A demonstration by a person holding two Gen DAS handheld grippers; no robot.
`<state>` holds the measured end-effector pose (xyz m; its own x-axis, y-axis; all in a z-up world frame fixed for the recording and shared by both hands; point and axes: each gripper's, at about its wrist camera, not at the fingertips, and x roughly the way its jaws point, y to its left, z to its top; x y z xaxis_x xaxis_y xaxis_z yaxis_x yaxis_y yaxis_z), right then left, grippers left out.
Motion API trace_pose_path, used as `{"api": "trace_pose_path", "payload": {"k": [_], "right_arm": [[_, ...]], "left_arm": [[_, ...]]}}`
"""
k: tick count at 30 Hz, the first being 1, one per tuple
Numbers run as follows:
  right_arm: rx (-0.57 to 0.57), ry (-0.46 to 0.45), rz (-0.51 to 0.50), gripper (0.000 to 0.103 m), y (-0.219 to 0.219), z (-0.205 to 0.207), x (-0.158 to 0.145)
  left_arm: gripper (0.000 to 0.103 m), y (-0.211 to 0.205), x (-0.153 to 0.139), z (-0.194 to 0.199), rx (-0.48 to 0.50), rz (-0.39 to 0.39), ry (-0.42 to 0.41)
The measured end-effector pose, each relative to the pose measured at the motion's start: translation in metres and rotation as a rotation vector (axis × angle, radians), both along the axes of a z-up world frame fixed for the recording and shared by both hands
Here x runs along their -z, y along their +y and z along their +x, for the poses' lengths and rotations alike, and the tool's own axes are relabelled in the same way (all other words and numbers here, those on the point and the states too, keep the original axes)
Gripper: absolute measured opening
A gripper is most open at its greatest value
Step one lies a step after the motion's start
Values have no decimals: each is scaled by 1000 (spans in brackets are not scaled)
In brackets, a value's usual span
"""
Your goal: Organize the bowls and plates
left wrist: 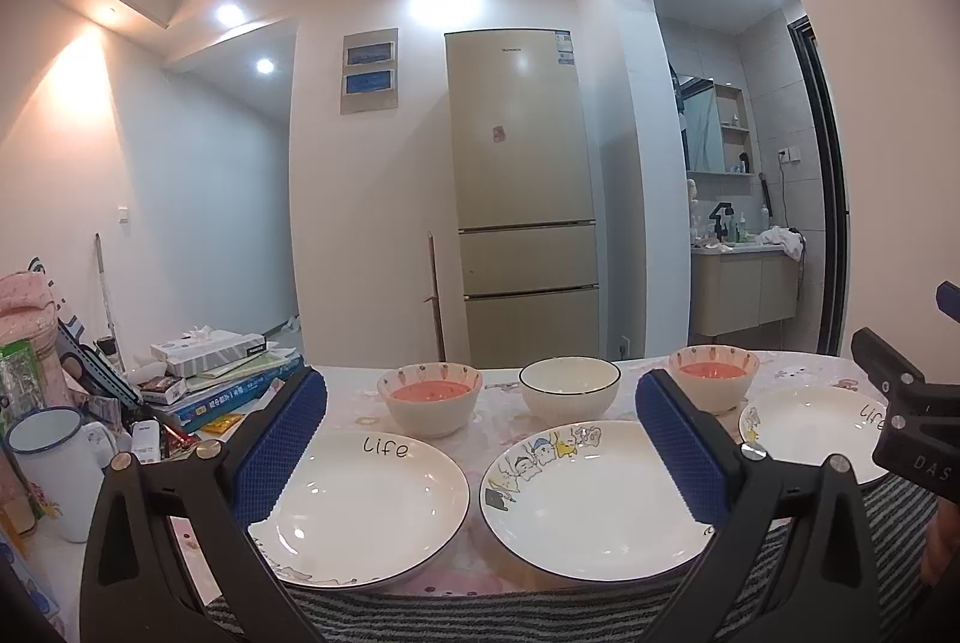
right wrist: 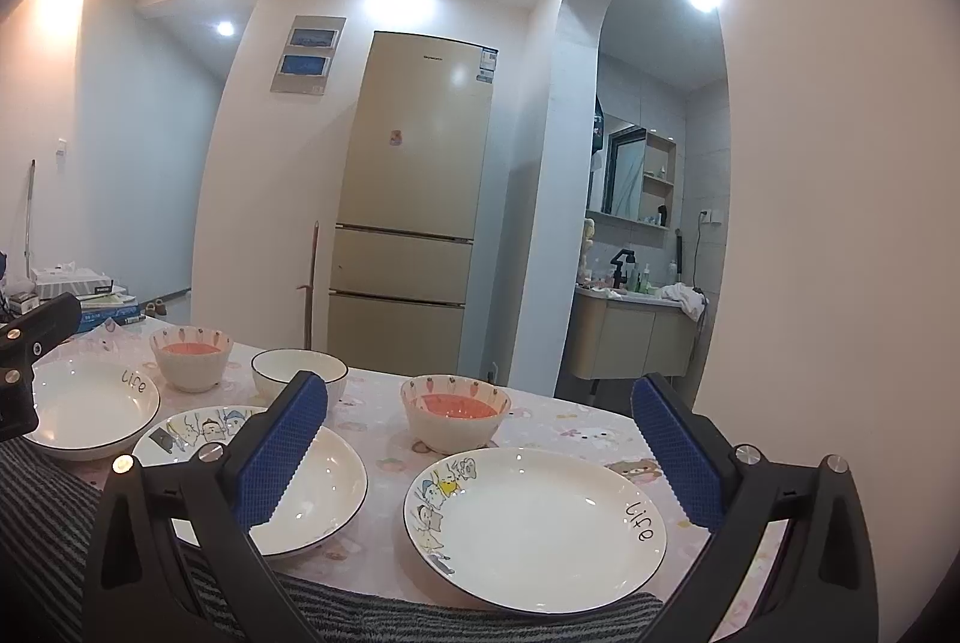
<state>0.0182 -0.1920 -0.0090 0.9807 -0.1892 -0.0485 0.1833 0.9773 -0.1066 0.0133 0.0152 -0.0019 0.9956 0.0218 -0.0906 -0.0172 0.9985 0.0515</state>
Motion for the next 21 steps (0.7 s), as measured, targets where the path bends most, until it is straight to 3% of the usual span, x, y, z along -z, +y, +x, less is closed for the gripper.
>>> {"api": "trace_pose_path", "payload": {"k": [16, 21], "right_arm": [[-3, 32, 24, 103, -6, 11, 5], [-4, 42, 21, 103, -6, 11, 7]], "left_arm": [[103, 2, 1, 9, -60, 0, 48], [103, 3, 1, 6, -57, -4, 29]]}}
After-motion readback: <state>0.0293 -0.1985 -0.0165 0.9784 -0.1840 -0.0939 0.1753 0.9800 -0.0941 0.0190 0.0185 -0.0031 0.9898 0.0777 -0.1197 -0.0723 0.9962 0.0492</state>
